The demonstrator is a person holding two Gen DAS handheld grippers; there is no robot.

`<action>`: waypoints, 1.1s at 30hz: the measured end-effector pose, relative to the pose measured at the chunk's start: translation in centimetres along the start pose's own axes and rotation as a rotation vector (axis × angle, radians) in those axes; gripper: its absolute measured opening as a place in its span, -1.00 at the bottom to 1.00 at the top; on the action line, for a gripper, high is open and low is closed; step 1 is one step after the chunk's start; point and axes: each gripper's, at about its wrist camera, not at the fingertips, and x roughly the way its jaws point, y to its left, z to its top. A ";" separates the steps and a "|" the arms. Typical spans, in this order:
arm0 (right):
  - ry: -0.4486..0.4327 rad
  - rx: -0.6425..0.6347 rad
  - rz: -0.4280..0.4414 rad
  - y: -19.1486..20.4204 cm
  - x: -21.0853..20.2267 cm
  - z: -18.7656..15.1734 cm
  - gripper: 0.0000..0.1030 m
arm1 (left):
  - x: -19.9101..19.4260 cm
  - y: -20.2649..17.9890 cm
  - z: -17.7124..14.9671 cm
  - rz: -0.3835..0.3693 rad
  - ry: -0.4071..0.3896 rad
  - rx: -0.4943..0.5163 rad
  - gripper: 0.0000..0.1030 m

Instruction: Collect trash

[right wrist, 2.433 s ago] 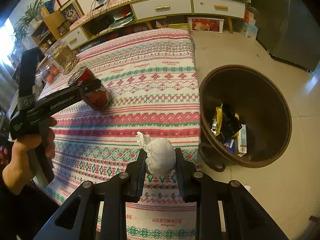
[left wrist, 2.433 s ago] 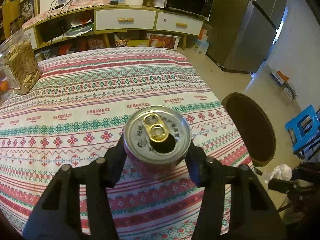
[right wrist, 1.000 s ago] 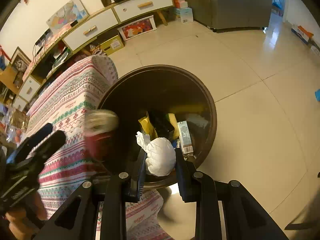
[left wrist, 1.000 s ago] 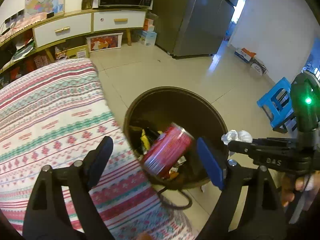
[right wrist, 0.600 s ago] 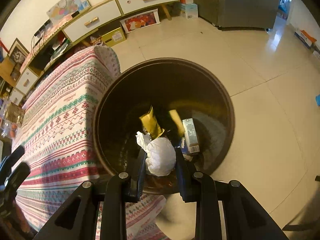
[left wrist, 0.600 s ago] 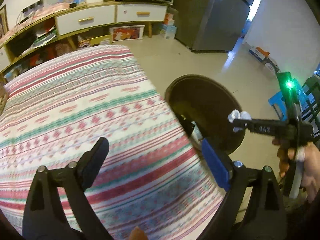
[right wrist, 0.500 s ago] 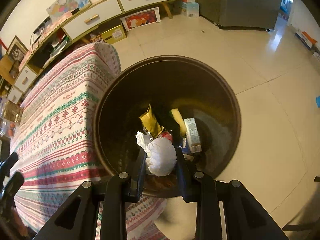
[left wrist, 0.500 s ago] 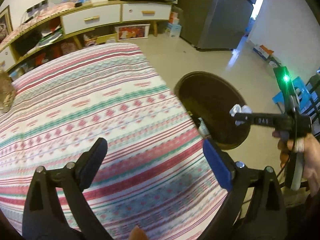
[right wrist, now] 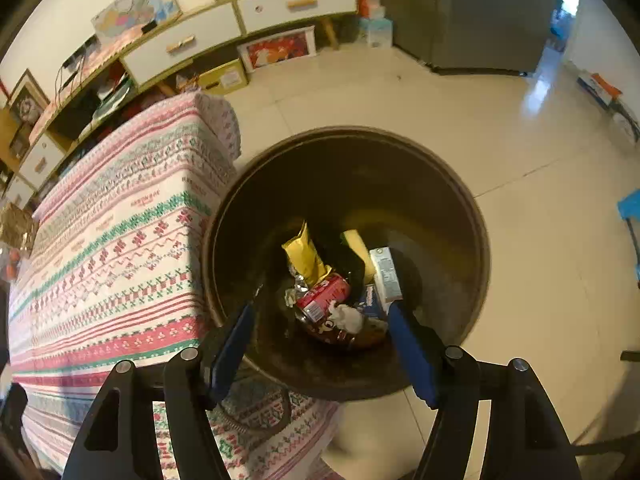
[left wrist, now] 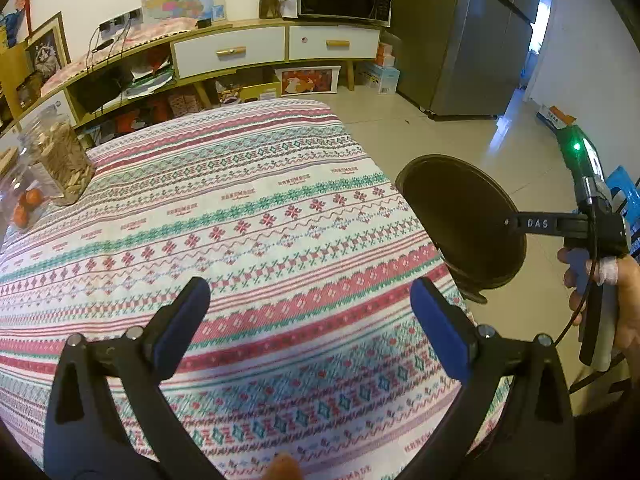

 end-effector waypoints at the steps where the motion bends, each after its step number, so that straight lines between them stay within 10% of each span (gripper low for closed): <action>1: -0.012 0.008 0.000 0.1 -0.6 -0.3 0.42 | -0.5 0.1 -0.2 -0.001 -0.002 -0.002 0.94; 23: -0.474 -0.296 -0.079 8.2 -18.0 -13.3 0.70 | -9.6 3.0 -4.7 0.082 -0.112 -0.110 0.94; 33: -0.550 -0.326 -0.038 10.1 -18.8 -14.4 0.79 | -11.2 3.7 -5.3 0.125 -0.182 -0.158 0.94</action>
